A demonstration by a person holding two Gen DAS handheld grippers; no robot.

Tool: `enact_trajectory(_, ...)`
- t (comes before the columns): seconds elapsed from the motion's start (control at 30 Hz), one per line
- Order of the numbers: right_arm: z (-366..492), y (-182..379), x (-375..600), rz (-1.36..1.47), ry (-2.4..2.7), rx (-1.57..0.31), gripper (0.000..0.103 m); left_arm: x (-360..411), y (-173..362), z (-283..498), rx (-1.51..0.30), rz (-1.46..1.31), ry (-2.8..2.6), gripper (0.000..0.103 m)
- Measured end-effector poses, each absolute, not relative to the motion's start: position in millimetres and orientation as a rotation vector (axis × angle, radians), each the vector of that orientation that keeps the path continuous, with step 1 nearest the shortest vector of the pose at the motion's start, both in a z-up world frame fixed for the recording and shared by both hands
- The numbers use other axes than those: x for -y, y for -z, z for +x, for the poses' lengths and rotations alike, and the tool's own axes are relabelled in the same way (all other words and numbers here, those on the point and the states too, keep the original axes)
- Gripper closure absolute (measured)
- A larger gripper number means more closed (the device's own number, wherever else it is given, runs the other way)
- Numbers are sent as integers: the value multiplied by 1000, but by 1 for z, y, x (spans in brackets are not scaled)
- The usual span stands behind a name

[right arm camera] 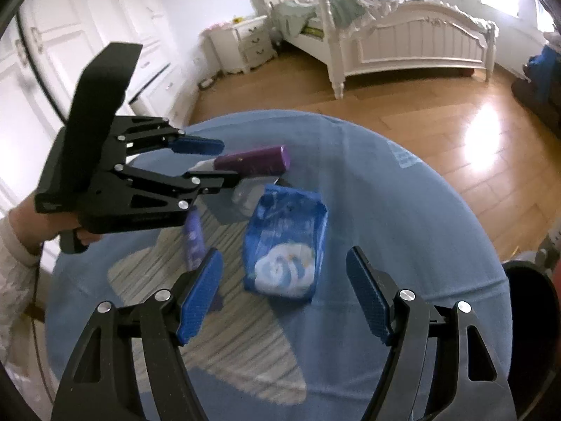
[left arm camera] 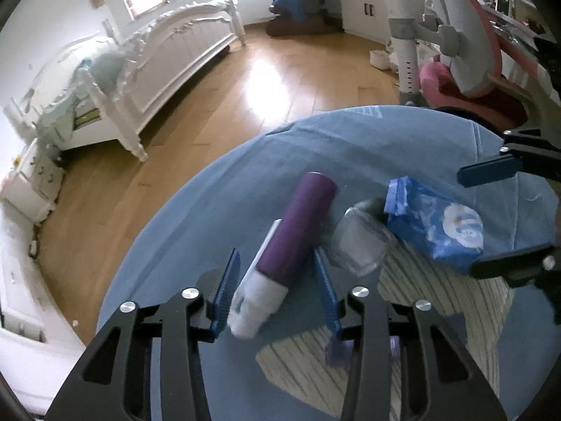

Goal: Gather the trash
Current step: 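Grasp the purple-capped white tube with the left tool while the right tool grasps the blue wipes packet, then carry the tube and blue packet over the black bin and open both tools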

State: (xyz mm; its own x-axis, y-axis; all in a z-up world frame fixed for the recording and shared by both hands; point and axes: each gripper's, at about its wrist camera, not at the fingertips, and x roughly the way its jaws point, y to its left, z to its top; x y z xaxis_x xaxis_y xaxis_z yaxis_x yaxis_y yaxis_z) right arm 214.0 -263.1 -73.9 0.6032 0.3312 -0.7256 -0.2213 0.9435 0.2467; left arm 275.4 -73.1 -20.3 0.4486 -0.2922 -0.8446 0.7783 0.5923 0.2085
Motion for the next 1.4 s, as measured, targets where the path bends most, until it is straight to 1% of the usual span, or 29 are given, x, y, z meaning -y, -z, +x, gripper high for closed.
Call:
enact_trajectory(0.1,222,78,257,123,-301,-892,33,81,23,278,-858,628,739,63)
enact_trajectory(0.17,227,84,253,113,-296,-909,41,86,25,277,-845,615,733,68)
enact_trajectory(0.2,227,86,252,105,-291,-907,47,86,25,278,-842,600,720,74)
enact_trajectory(0.3,224,86,253,118,-295,-890,57,84,27,274,-832,547,665,78)
enact_trajectory(0.33,222,87,256,128,-296,-885,58,83,25,271,-828,524,660,79)
enact_trajectory(0.53,182,64,297,244,-278,-761,60,76,-16,240,-758,351,666,79)
enact_trajectory(0.63,159,52,324,277,-222,-696,60,95,-38,212,-718,337,719,79)
enact_trajectory(0.8,112,39,380,302,-91,-615,60,138,-53,177,-695,309,848,79)
enact_trajectory(0.97,70,44,442,302,54,-590,60,190,-46,157,-720,292,952,79)
enact_trajectory(1.2,36,75,512,351,172,-610,60,260,-28,131,-766,274,1066,78)
enact_trajectory(1.4,47,91,528,384,203,-629,60,305,-7,124,-815,284,1101,78)
